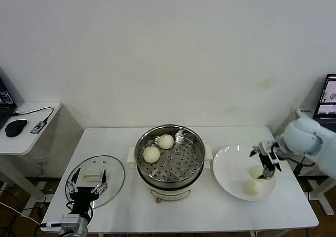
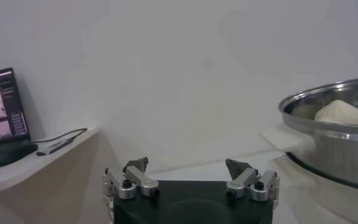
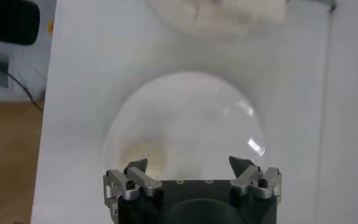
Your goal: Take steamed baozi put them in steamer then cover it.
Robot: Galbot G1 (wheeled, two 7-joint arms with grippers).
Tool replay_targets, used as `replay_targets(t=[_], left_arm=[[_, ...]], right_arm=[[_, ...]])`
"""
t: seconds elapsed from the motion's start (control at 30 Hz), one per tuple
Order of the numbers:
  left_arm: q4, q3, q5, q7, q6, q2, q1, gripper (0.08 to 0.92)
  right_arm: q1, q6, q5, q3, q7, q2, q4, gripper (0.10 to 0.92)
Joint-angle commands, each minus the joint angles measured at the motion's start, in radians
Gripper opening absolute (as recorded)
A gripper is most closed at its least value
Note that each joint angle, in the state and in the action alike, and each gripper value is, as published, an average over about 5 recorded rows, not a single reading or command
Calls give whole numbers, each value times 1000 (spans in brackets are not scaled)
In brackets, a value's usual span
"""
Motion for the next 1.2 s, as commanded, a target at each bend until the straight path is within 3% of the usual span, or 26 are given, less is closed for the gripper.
replay_targets(t=[0.03,0.87,1.2], left_arm=[[2,-2,2,0,1,-1,1,823],[11,-11,2,-1,-2,-4,3,823],[8,-9,3,-1,-1,-5,0,823]], right_arm=[[-268,21,-103,174,14,-14,-23,823],[-279,1,-100,161,39,137,-165,815],[-272,-19,-86,160,26,135,-159,642]])
